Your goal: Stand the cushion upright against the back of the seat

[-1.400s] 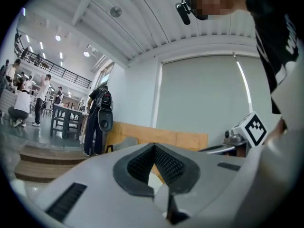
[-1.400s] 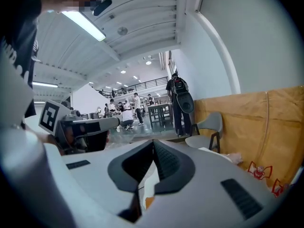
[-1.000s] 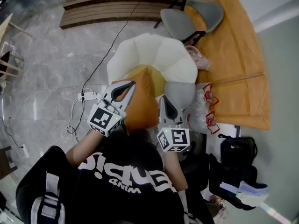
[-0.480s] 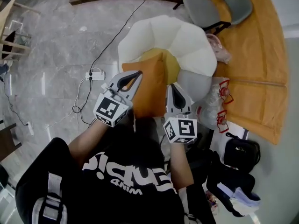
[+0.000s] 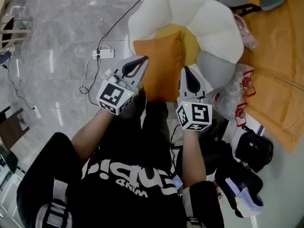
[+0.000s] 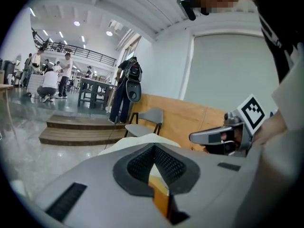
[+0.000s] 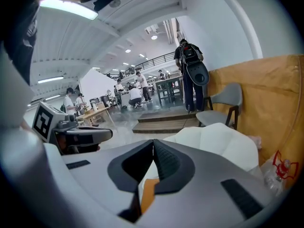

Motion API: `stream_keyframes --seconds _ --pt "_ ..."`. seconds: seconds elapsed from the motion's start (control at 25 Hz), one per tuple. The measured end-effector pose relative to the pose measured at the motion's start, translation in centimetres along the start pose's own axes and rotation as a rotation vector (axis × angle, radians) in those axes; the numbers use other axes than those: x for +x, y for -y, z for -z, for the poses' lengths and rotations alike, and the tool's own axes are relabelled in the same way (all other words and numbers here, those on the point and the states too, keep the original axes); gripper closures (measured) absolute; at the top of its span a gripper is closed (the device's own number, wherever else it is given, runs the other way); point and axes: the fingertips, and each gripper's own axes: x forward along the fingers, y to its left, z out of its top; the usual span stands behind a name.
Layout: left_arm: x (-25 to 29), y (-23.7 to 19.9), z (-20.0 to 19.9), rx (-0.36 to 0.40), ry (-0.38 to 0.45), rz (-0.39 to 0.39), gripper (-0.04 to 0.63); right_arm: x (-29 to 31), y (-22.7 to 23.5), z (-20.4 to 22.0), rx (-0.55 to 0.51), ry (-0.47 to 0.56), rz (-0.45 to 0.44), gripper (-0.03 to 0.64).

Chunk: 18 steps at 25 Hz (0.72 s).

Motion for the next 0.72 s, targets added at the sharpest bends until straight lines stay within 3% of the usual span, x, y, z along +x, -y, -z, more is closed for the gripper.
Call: stream_keyframes --seconds 0.44,0.72 --pt "4.3 -4.1 9.2 -0.006 -0.060 -0.027 0.586 7.0 1.0 8.7 0.024 -0.076 -0.036 0.595" --pt "6.1 -7.2 18.4 -0.017 -0.137 -0.067 0.586 11.6 1.8 15.4 0.023 -0.154 -0.035 0.594"
